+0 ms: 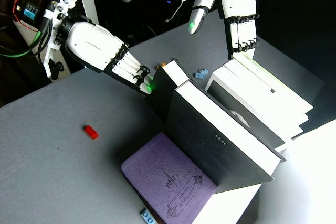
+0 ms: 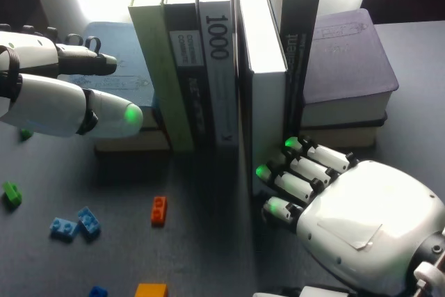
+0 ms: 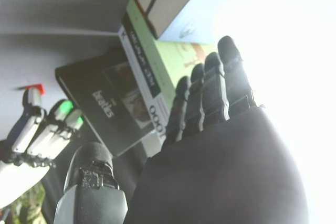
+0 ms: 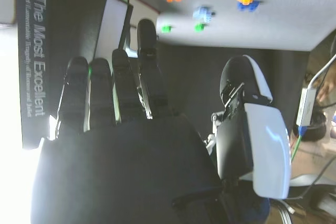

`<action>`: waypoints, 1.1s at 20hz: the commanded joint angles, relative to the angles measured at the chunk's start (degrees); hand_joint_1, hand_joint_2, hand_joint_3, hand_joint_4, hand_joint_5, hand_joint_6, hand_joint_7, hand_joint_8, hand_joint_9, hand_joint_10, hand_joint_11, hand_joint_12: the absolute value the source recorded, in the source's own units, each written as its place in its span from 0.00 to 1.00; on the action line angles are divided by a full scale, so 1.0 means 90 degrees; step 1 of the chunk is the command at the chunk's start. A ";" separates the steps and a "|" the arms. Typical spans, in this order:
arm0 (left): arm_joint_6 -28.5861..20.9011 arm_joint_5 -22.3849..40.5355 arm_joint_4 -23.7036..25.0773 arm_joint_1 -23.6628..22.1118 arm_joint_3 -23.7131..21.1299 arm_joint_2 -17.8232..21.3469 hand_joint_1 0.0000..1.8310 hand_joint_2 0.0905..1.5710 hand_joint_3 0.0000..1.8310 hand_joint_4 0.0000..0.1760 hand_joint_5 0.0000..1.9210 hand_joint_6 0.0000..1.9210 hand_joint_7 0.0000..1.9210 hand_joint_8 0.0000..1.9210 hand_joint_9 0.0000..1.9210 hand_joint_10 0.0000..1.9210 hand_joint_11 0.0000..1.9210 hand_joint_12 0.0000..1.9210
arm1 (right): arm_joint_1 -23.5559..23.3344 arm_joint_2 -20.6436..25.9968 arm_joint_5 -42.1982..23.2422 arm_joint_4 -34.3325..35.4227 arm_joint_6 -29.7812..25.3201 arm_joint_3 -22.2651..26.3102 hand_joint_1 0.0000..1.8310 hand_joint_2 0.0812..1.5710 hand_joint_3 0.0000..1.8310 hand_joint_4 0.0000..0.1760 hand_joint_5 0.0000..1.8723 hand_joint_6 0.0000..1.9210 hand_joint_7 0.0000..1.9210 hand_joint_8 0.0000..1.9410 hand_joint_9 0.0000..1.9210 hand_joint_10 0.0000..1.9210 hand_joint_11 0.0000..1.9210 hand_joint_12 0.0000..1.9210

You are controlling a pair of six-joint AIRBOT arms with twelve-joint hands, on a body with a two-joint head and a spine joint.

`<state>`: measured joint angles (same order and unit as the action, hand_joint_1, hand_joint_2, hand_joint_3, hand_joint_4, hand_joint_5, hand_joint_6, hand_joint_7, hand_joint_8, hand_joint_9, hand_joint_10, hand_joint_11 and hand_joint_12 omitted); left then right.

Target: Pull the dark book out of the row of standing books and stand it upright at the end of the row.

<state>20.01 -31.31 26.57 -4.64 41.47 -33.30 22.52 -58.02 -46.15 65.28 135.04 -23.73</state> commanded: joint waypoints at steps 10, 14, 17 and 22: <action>-0.0018 0.0475 0.0161 -0.0047 0.0020 0.0064 0.00 0.69 0.00 0.00 0.02 0.00 0.02 0.00 0.02 0.00 0.00 0.14 | 0.0160 -0.0169 -0.0288 -0.0455 -0.0038 -0.0008 0.00 0.72 0.00 0.00 0.16 0.37 0.04 0.00 0.00 0.00 0.00 0.00; -0.0018 0.0475 0.0160 -0.0047 0.0020 0.0064 0.00 0.67 0.00 0.00 0.02 0.00 0.02 0.00 0.02 0.00 0.00 0.18 | 0.0139 -0.0200 -0.0252 -0.0454 -0.0021 0.0036 0.00 0.71 0.00 0.00 0.15 0.36 0.03 0.00 0.00 0.00 0.00 0.00; -0.0018 0.0475 0.0160 -0.0047 0.0020 0.0066 0.00 0.68 0.00 0.00 0.00 0.00 0.01 0.00 0.02 0.00 0.00 0.13 | 0.0125 -0.0146 -0.0423 -0.0454 0.0042 0.0272 0.00 0.71 0.00 0.00 0.16 0.37 0.04 0.00 0.00 0.00 0.00 0.00; -0.0018 0.0475 0.0160 -0.0047 0.0019 0.0083 0.00 0.67 0.00 0.00 0.03 0.00 0.04 0.00 0.04 0.00 0.00 0.18 | 0.0101 0.0034 -0.0684 -0.0453 0.0128 0.0756 0.00 0.71 0.00 0.00 0.16 0.37 0.04 0.00 0.00 0.00 0.00 0.00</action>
<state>20.01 -31.33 26.52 -4.64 41.47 -33.26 24.10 -58.00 -48.99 65.30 136.25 -17.21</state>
